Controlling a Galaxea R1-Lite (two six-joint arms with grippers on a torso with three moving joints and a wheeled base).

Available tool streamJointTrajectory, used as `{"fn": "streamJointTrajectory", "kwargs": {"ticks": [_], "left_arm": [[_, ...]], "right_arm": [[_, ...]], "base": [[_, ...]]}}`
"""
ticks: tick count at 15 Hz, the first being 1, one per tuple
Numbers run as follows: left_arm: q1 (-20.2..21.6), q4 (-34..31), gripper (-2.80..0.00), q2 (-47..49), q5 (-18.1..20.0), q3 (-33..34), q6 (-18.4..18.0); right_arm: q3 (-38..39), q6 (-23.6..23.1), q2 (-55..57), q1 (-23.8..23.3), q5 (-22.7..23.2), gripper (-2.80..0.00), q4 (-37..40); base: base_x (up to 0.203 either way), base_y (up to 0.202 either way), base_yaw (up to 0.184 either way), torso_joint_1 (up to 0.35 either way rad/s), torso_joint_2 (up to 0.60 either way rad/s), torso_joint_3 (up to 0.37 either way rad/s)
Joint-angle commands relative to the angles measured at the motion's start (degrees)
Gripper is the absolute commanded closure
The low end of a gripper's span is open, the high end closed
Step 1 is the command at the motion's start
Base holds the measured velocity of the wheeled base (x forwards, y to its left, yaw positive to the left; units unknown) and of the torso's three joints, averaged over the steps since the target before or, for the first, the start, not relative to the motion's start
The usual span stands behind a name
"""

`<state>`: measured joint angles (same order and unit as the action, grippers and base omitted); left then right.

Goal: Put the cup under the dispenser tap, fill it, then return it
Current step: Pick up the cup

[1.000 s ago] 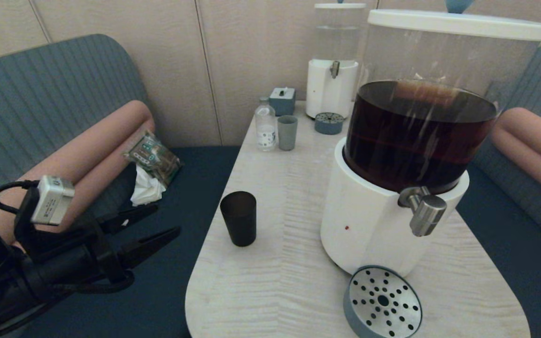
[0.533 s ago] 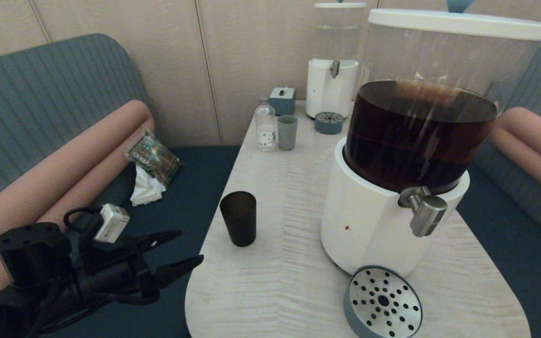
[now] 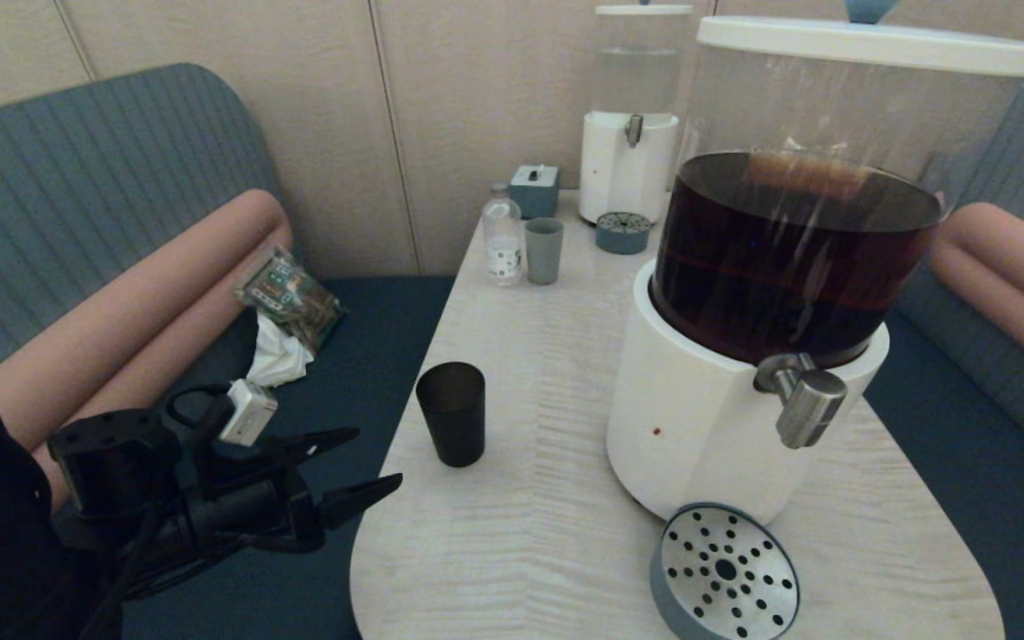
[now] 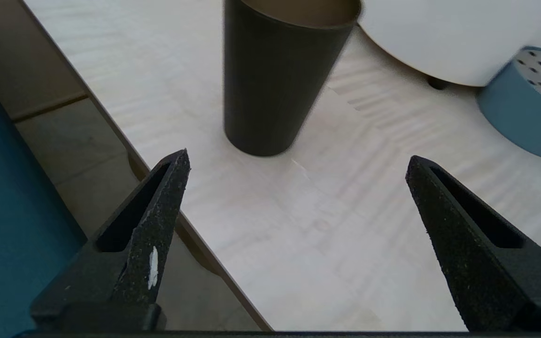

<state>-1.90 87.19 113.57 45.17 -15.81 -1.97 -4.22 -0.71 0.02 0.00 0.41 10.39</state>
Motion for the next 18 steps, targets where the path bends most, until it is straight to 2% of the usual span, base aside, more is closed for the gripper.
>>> {"fn": "streamJointTrajectory", "kwargs": {"ticks": [1,10,18], "left_arm": [[-0.03,0.48,-2.80,1.63,0.21,-1.53,-0.04],[-2.85,0.48,-2.80,6.46,-0.28,-8.34,-0.05],[-3.72,0.48,-2.80,9.47,-0.79,-14.22,0.55]], "right_arm": [[0.00,-0.03,-0.02,0.00,0.02,0.00,0.07],[0.00,-0.02,-0.02,0.00,0.02,0.00,0.07],[0.00,0.00,-0.02,0.00,0.02,0.00,0.07]], "base": [[0.000,0.000,0.000,0.000,0.00,0.000],[0.000,0.000,0.000,0.000,0.00,0.000],[0.000,0.000,0.000,0.000,0.00,0.000]]}}
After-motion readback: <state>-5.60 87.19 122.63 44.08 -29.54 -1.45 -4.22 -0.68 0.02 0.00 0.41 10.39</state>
